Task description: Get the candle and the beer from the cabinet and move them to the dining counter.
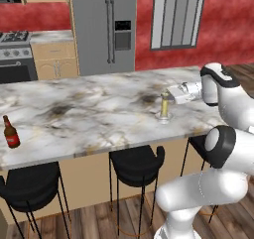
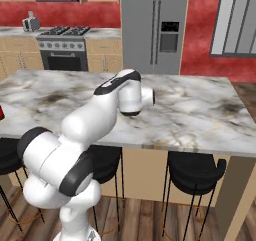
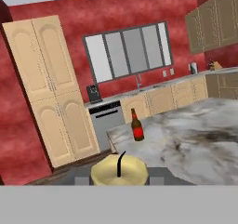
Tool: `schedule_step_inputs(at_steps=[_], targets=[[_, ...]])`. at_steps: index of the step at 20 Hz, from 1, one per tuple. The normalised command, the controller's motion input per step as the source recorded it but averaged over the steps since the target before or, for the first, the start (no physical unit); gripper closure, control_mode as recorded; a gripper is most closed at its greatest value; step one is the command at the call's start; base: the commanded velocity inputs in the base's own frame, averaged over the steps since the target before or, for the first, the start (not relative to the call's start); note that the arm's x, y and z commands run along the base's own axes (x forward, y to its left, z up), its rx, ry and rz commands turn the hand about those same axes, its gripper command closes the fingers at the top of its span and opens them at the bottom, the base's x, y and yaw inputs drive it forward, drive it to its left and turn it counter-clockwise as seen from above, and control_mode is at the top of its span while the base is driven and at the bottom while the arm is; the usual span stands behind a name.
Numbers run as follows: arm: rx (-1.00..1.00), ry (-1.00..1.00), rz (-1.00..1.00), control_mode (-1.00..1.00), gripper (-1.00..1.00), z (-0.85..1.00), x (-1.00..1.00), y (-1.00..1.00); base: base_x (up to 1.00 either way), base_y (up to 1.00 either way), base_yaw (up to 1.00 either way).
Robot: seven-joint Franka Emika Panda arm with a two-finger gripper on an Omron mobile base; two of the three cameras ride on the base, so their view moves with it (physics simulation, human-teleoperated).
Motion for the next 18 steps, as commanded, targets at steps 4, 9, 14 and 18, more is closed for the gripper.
schedule_step_inputs(at_steps=[4,9,14,18], targets=[[0.15,-0.01,0.07,-1.00,1.00,-0.28,0.02,0.10,0.00,0.00,0.00],[0.01,-0.06,0.01,-1.00,1.00,-0.01,0.09,0.13,0.00,0.00,0.00],[-0.01,0.00,0.00,-1.00,1.00,0.00,0.19,0.20,0.00,0.00,0.00],[-0.04,0.00,0.00,-1.00,1.00,0.00,0.21,0.29,0.00,0.00,0.00]])
